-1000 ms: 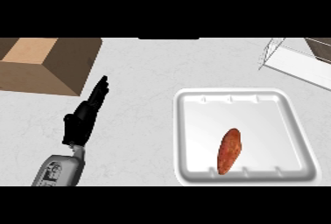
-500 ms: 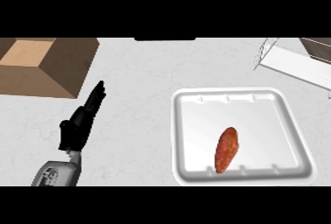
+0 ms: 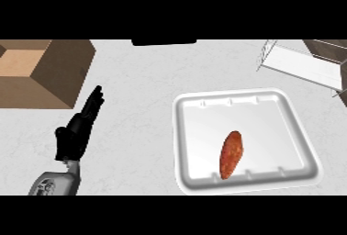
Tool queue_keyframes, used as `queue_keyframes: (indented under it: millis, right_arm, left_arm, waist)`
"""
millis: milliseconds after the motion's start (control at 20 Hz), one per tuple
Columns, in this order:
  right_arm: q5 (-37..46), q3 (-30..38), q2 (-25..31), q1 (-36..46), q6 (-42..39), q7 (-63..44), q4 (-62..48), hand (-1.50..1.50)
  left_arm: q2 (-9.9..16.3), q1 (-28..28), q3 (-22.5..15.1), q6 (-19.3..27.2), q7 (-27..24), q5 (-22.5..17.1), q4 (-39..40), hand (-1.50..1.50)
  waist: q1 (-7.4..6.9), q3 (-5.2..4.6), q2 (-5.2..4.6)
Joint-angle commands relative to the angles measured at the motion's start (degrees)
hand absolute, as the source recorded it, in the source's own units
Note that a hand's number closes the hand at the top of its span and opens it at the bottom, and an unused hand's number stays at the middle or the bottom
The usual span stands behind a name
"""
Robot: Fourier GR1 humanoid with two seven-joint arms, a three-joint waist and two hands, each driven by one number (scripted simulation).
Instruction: Pick the squash from the tray and place it in the tiered shelf
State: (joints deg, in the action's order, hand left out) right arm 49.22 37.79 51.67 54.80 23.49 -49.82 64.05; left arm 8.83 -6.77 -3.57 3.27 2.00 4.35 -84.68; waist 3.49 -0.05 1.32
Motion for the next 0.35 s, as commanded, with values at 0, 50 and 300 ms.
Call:
queue_keyframes:
  millis: [0,50,300]
  right_arm:
    - [-3.5,3.0,1.5,-9.8,-10.9,-3.7,10.6,-1.50]
    - [-4.9,4.7,2.0,-11.8,-12.3,-3.8,14.5,-1.50]
    - [-14.1,14.9,1.7,-21.1,-23.8,-5.7,26.7,-1.50]
  left_arm:
    - [0.0,0.2,0.7,0.6,-0.2,0.0,0.1,0.00]
    - [0.0,2.0,-0.3,-0.1,1.6,-0.2,-2.5,0.00]
    - [-1.1,3.1,0.1,1.3,0.0,0.3,-0.8,0.00]
  waist:
    - [1.41,0.03,0.15]
    - [1.54,0.08,0.50]
    - [2.70,0.13,0.35]
